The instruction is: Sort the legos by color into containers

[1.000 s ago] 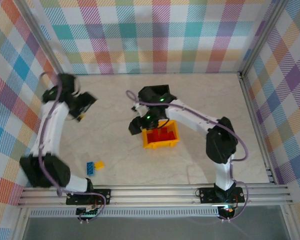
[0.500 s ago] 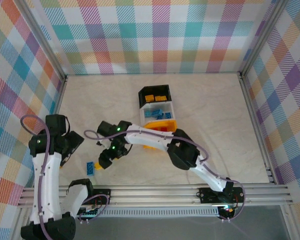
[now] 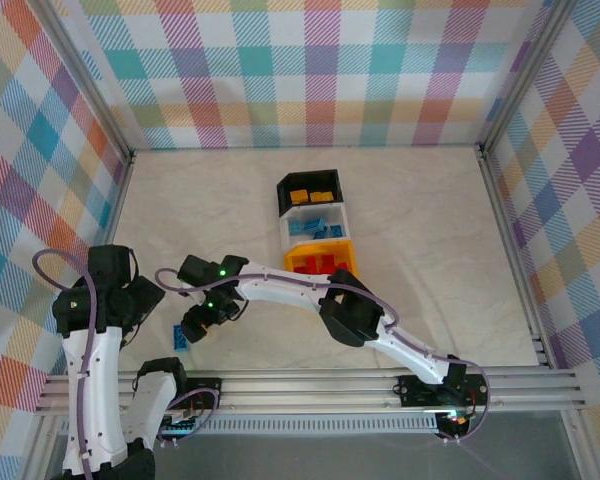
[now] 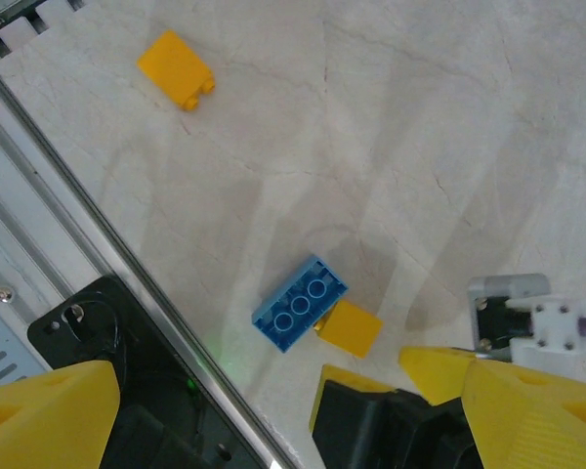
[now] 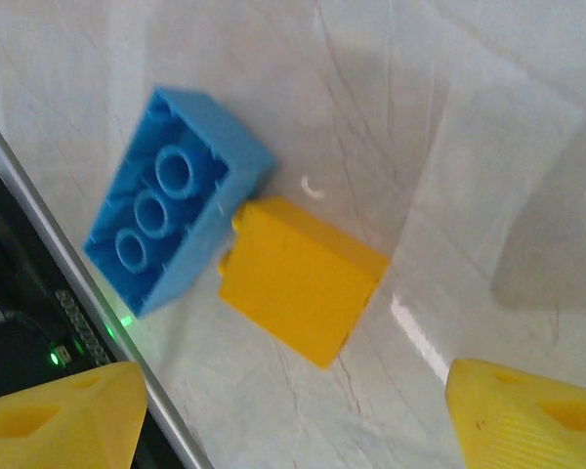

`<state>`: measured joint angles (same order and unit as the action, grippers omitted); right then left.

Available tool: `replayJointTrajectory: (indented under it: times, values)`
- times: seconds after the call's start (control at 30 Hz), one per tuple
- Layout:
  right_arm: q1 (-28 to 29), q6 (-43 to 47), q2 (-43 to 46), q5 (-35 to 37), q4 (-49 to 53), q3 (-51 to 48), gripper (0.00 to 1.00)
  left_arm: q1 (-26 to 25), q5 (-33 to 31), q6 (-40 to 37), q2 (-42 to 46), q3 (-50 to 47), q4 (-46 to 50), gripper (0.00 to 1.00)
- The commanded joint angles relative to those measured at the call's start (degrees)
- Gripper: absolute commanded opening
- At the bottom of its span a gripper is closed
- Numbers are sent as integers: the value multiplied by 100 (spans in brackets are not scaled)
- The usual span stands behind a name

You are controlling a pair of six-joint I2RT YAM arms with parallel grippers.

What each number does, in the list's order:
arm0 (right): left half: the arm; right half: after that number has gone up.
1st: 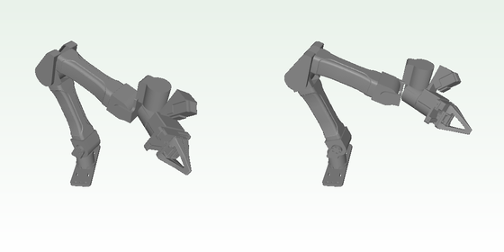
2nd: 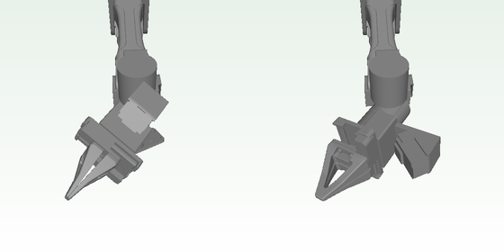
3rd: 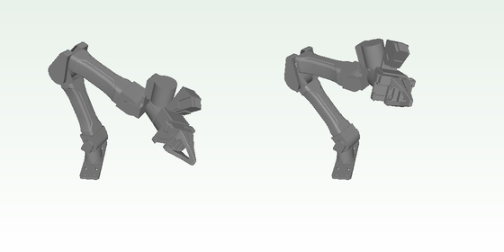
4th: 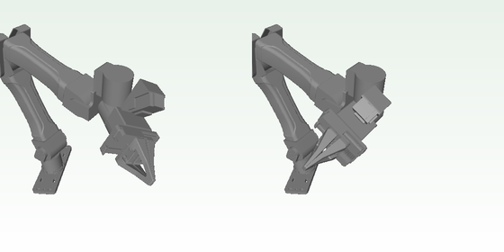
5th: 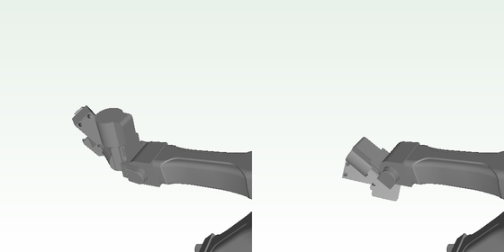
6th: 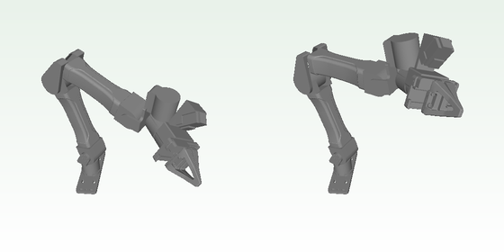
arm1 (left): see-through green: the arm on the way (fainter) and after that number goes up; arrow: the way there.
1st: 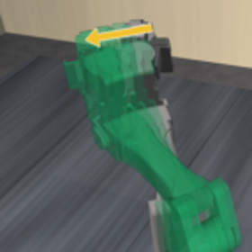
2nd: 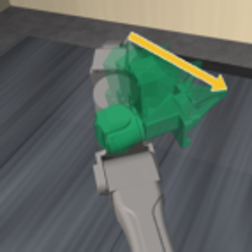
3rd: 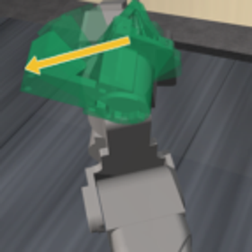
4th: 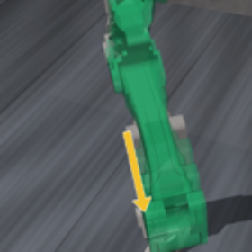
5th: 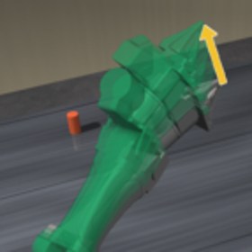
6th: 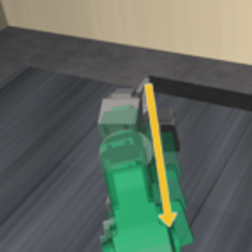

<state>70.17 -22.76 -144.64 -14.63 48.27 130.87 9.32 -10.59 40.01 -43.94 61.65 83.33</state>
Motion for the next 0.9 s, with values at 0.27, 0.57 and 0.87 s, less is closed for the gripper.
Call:
replayJointTrajectory:
  times: [0.27,0.57,0.87]
  values:
    - [-184,-1022,946,-2036,-2800,-1486,49,43,-290,-208,70,519,360,91]
    - [-121,-952,818,-2405,-2546,-1128,36,26,-421,-347,-27,620,249,91]
    - [-617,-895,1913,-1607,-2027,-2415,50,-27,-296,-109,-27,-727,537,97]
